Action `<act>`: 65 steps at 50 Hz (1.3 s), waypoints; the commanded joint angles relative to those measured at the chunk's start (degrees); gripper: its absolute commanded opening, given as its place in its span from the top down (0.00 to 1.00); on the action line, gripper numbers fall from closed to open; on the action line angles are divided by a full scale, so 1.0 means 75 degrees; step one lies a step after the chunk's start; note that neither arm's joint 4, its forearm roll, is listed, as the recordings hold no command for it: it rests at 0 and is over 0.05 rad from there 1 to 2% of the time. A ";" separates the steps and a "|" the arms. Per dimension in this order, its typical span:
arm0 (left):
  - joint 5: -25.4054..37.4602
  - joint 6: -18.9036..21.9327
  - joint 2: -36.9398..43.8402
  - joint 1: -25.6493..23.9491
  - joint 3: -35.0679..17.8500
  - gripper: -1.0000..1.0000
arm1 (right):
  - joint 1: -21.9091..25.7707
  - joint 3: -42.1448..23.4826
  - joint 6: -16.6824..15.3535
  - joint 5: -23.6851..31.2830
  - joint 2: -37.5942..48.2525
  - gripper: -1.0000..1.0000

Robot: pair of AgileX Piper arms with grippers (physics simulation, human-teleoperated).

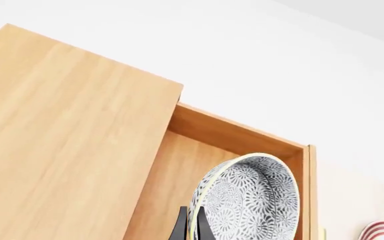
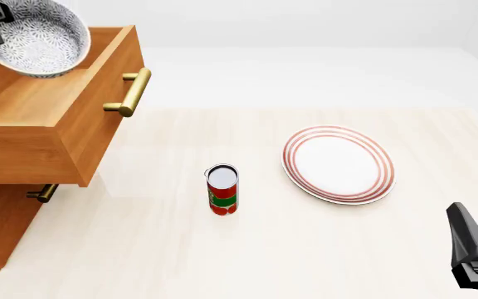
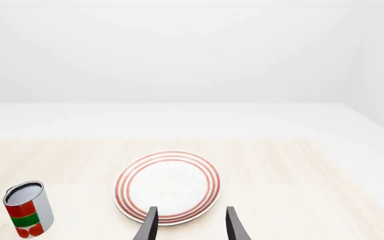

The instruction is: Put the bowl in the top drawer of the cabinet.

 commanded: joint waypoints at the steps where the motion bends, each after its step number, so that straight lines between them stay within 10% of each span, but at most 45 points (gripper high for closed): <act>1: 0.0076 -0.0046 0.0068 0.0262 0.0099 1.00 | -0.0002 0.0003 -0.0001 0.0030 -0.0036 0.00; 65: -0.0259 0.0022 0.0496 0.0292 0.0292 1.00 | -0.0002 0.0003 -0.0003 0.0030 -0.0036 0.00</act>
